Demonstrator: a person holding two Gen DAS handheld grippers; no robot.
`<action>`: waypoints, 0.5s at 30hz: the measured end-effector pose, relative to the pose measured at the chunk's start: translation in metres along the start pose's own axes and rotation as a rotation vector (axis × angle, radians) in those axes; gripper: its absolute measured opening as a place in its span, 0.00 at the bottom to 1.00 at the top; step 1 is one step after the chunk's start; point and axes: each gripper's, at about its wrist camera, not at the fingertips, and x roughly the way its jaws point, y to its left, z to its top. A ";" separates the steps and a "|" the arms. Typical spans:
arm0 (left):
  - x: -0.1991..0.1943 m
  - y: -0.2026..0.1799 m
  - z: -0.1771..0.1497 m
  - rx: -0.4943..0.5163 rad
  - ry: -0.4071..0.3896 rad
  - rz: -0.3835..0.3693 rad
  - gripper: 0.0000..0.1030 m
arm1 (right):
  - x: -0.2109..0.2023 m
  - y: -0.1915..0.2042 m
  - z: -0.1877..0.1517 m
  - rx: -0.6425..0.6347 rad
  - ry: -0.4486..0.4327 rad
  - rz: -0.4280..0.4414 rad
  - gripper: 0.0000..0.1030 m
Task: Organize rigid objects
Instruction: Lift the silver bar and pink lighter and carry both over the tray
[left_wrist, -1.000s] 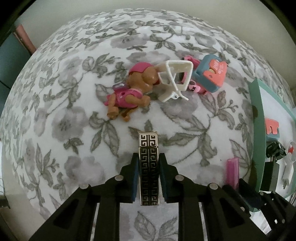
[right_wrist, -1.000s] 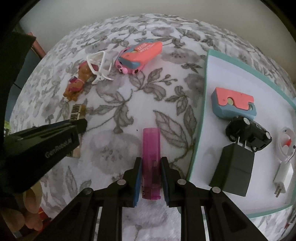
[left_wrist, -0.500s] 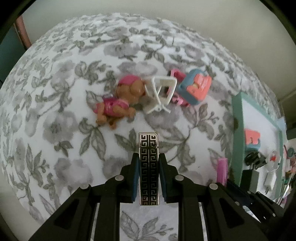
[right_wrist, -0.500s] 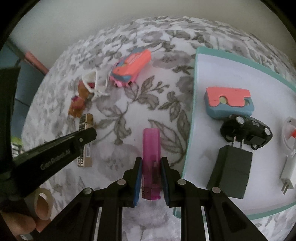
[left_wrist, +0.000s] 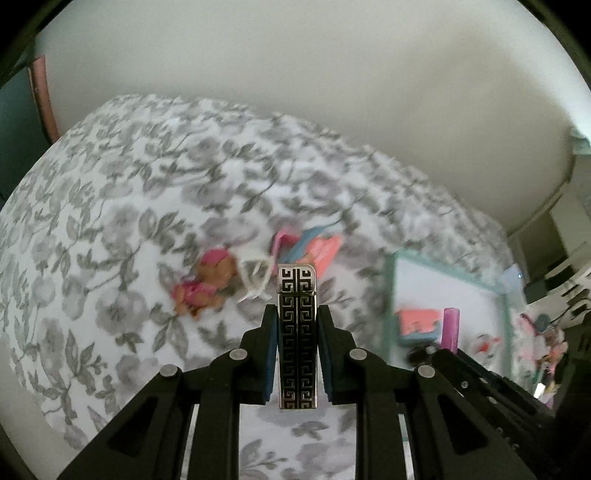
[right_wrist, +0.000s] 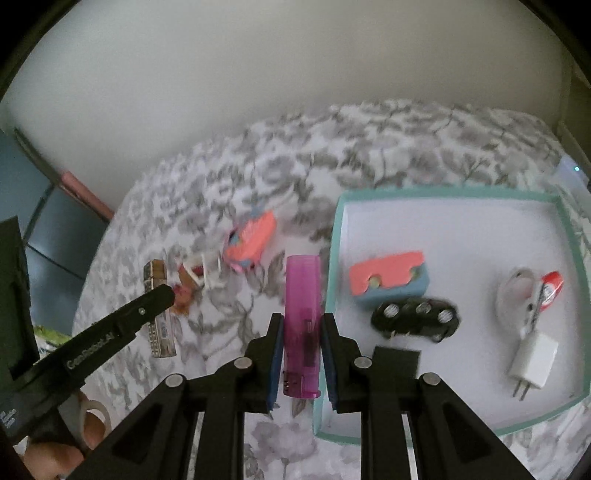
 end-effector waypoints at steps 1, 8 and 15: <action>-0.004 -0.005 0.002 0.005 -0.007 -0.013 0.20 | -0.002 -0.001 0.001 -0.003 -0.012 -0.021 0.20; -0.015 -0.057 0.009 0.076 -0.011 -0.076 0.20 | -0.035 -0.041 0.009 0.079 -0.081 -0.114 0.20; -0.018 -0.112 0.001 0.161 -0.017 -0.114 0.20 | -0.058 -0.086 0.011 0.143 -0.111 -0.266 0.20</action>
